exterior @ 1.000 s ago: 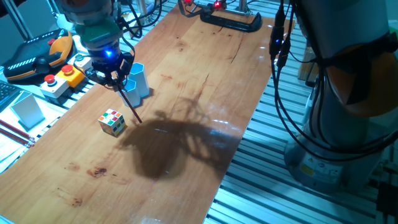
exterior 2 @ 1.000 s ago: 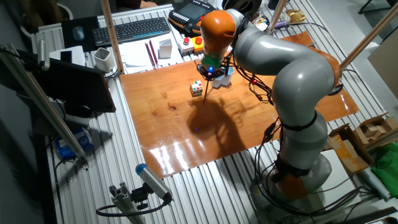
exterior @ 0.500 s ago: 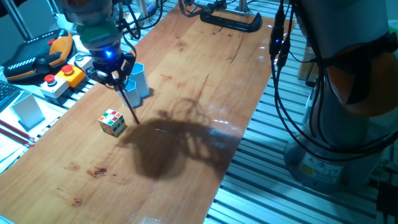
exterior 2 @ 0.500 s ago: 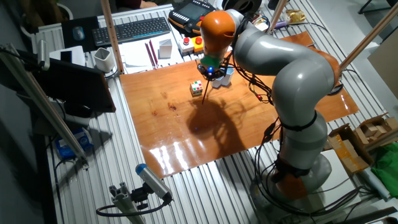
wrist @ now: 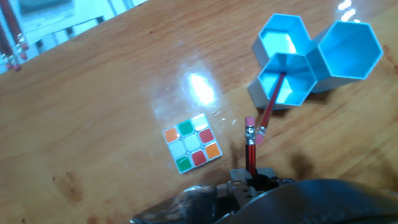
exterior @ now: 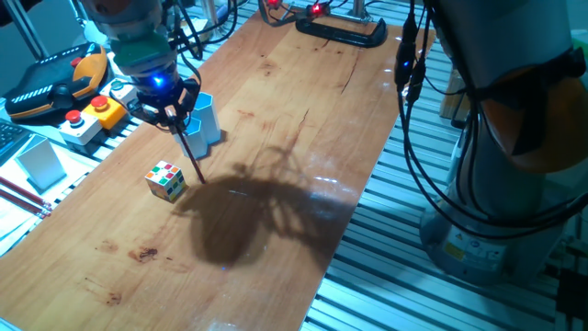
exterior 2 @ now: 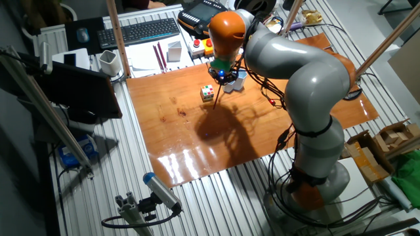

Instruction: Put the pen into the pen holder

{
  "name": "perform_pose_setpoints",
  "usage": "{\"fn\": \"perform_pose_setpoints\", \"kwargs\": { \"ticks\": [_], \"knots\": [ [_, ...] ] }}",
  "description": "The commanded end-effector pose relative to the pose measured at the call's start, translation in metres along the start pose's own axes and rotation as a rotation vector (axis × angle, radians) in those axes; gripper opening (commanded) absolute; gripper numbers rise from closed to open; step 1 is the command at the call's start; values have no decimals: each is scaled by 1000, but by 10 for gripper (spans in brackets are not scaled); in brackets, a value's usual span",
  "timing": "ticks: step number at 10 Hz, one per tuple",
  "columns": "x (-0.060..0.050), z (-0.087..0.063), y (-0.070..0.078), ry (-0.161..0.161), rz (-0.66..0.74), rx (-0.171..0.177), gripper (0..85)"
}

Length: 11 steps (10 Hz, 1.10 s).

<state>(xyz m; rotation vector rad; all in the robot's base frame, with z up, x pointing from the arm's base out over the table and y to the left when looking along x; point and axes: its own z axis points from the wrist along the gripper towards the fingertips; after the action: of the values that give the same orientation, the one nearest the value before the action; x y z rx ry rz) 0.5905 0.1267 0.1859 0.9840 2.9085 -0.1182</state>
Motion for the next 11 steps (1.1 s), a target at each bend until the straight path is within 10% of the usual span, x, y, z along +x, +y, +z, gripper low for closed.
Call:
{"fn": "perform_pose_setpoints", "kwargs": {
  "ticks": [1,11],
  "knots": [
    [0,0,-1,0,0,0,7],
    [-1,1,-2,-49,186,-22,7]
  ]
}}
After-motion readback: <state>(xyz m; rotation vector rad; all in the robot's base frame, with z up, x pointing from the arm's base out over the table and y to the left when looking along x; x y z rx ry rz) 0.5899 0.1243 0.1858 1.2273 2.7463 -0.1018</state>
